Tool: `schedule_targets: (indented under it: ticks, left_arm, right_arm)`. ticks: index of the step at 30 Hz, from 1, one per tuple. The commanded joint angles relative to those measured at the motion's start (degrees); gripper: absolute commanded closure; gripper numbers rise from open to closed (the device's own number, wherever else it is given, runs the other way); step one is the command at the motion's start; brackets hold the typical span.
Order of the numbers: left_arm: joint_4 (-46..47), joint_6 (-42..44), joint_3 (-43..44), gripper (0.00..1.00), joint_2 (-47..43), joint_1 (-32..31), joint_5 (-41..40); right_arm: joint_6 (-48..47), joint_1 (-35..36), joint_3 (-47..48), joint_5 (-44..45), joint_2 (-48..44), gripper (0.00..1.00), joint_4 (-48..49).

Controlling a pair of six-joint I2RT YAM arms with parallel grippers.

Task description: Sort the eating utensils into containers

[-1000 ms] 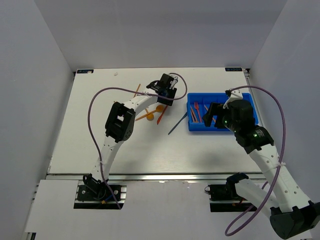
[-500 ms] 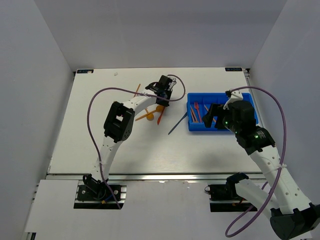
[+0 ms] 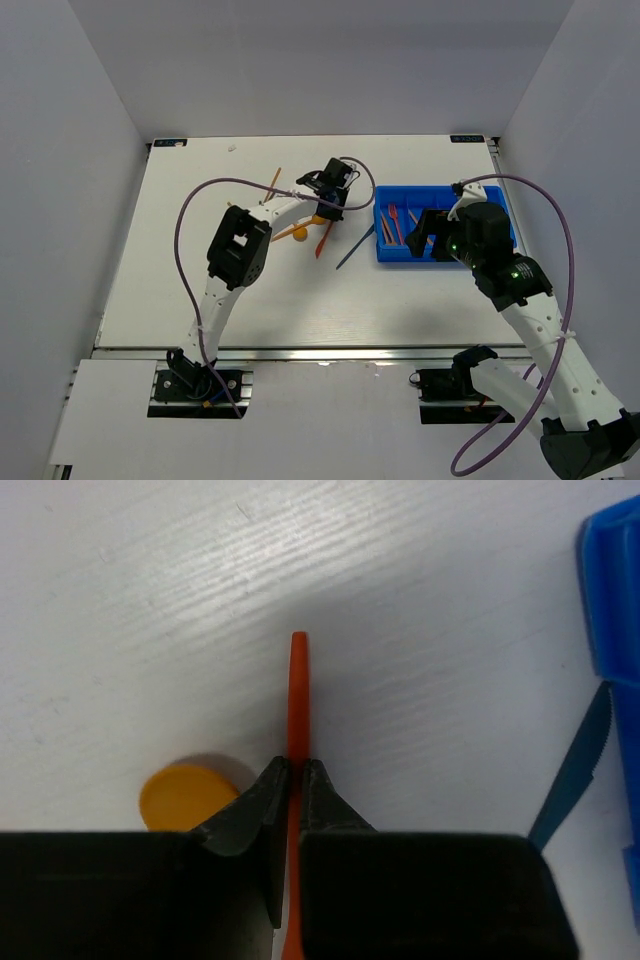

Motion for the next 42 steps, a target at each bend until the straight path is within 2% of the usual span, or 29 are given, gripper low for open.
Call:
schedule_targets:
  ticks: [1,11,15,16,18,19,23,28,33,36,37,39,40,42]
  left_arm:
    - [-4.42,-4.30,-2.65,1.00,-4.87,-1.28,1.34]
    - [-1.27,-8.45,-11.08,1.00,-18.15,-2.25,-2.70]
    - [1.90,-10.90,-16.88,1.00,-23.78,-2.51,-2.18]
    - [2.86,-11.52,-18.28,1.00,-25.09,-2.69,-1.92]
    - [5.85,-13.88,-22.15,1.00,-29.05,-3.30,-1.13]
    - [6.99,-14.77,-23.47,1.00,-30.45,-3.56,-0.95]
    - [14.71,-19.95,-30.59,1.00,-37.31,-5.50,-1.12]
    - [19.91,-25.23,-37.45,1.00,-43.47,-7.43,-1.83]
    - [23.26,-27.69,-40.35,1.00,-46.72,-8.05,-1.13]
    - [23.70,-28.13,-40.97,1.00,-47.78,-8.40,-0.07]
    - [23.70,-28.22,-41.06,1.00,-47.96,-8.66,0.19]
    - [23.96,-28.57,-42.02,1.00,-48.66,-8.84,0.11]
    - [24.40,-28.75,-42.64,1.00,-49.01,-8.84,0.37]
    - [25.37,-29.19,-43.96,1.00,-50.50,-8.84,0.11]
  right_arm:
    - [0.24,-0.07,2.23,-1.49,-0.55,0.16,0.69]
    - [0.85,-0.16,-2.25,-9.13,0.59,0.16,5.96]
    - [3.57,-0.07,-6.72,-17.21,1.74,0.16,14.03]
    - [4.88,0.01,-8.13,-22.19,2.09,0.16,20.58]
    - [10.06,0.89,-12.70,-24.95,2.70,0.17,27.20]
    - [11.65,1.68,-13.76,-24.35,3.75,0.17,32.20]
    - [16.84,7.20,-15.09,-20.83,9.19,0.17,41.28]
    - [18.34,12.58,-9.91,-16.53,20.01,0.18,43.06]
    - [19.22,14.87,-5.16,-10.82,26.78,0.21,39.81]
    - [18.87,15.31,-4.45,-10.98,28.80,0.32,41.82]
    - [18.35,15.39,-3.84,-11.51,29.50,0.45,42.87]
    - [17.56,15.48,-2.96,-12.13,30.12,0.57,43.67]
    - [17.03,15.57,-2.17,-12.65,30.65,0.68,44.28]
    - [15.45,15.57,-1.64,-12.66,31.70,0.78,44.81]
